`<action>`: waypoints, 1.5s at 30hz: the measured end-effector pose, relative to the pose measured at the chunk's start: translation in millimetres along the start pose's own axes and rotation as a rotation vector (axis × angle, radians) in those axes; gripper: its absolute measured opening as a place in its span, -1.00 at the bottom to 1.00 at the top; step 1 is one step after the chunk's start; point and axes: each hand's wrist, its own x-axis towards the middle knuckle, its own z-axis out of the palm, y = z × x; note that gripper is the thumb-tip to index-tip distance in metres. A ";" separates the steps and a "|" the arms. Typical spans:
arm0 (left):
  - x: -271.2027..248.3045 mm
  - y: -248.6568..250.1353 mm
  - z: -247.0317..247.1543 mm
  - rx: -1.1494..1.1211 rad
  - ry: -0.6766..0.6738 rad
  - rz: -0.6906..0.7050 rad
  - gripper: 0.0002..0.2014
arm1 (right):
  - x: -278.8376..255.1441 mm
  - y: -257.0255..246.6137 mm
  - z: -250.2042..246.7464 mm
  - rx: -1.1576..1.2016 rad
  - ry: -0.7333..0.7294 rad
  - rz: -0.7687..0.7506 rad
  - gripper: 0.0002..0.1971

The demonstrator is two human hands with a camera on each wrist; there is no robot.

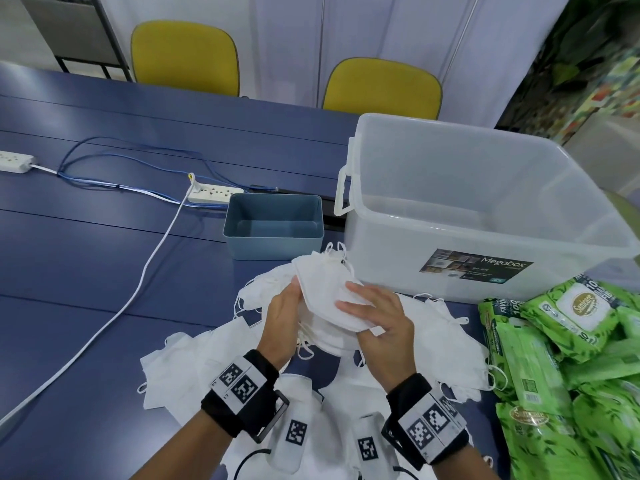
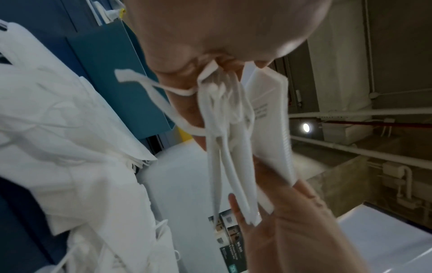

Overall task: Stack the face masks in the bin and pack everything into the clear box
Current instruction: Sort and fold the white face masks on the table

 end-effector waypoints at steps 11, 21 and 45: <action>1.8 8.2 -8.0 0.050 0.020 0.084 -0.82 | 6.8 3.3 -12.8 0.183 0.012 0.226 -0.45; 1.7 6.4 -8.5 0.091 0.041 0.047 -0.81 | 8.4 -3.1 -9.4 0.460 0.108 0.502 -0.42; 4.9 -15.7 -21.4 0.338 -0.222 -0.061 -0.49 | 18.1 22.9 5.9 -0.009 0.039 0.468 -0.81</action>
